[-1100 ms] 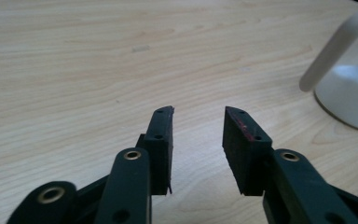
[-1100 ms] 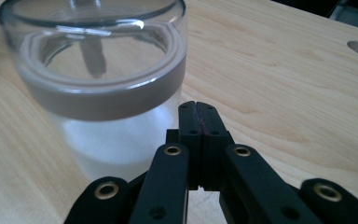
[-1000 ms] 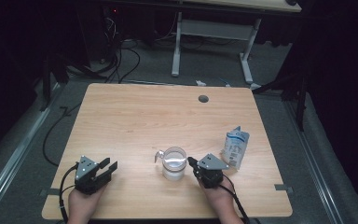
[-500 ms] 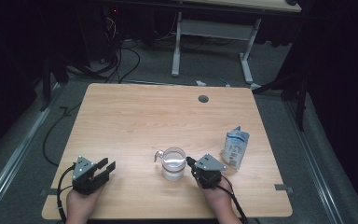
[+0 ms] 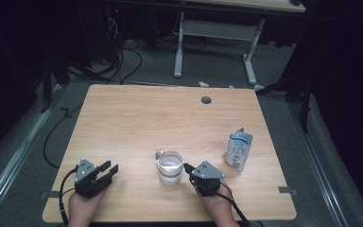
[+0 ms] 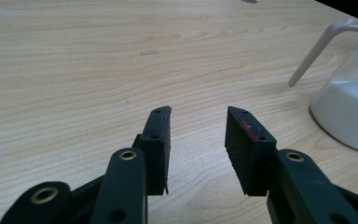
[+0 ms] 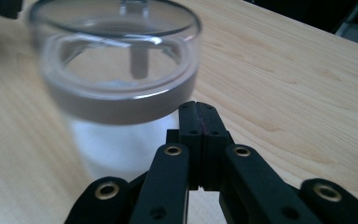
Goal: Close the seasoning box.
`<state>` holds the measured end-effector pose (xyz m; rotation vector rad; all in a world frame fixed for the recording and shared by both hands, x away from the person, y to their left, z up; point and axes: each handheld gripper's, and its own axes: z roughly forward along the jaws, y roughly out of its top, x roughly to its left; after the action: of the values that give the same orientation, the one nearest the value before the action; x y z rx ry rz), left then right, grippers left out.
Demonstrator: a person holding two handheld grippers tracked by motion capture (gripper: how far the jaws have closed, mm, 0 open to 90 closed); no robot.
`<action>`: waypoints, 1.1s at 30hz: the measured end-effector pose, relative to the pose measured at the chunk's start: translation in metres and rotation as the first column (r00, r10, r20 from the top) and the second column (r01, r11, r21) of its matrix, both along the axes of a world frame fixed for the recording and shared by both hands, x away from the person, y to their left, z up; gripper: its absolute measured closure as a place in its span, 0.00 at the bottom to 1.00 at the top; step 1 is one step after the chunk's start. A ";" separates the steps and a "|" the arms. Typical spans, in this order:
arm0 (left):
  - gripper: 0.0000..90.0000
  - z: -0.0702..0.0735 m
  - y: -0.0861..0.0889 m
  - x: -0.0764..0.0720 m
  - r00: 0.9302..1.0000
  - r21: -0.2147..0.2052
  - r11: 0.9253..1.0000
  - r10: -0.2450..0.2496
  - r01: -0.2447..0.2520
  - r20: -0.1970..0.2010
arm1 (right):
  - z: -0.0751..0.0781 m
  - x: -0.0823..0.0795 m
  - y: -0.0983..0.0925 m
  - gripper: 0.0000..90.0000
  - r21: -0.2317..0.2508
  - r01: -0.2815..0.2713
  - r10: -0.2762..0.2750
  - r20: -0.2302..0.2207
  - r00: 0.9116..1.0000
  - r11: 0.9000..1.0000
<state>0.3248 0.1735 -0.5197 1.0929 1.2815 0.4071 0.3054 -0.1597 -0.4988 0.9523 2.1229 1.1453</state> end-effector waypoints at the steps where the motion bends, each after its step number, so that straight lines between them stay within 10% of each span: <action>1: 0.68 0.000 0.001 0.000 1.000 0.002 1.000 -0.002 0.002 0.002 | 0.000 0.003 0.000 1.00 0.011 0.007 -0.007 -0.005 1.000 1.000; 33: 0.68 -0.003 -0.003 0.000 1.000 0.011 1.000 -0.018 0.019 -0.010 | 0.001 -0.022 0.029 1.00 0.008 -0.085 0.085 0.009 0.996 0.996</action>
<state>0.3246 0.1707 -0.5225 1.1168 1.2787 0.3956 0.2830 -0.1308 -0.4974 0.8664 2.1722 1.1986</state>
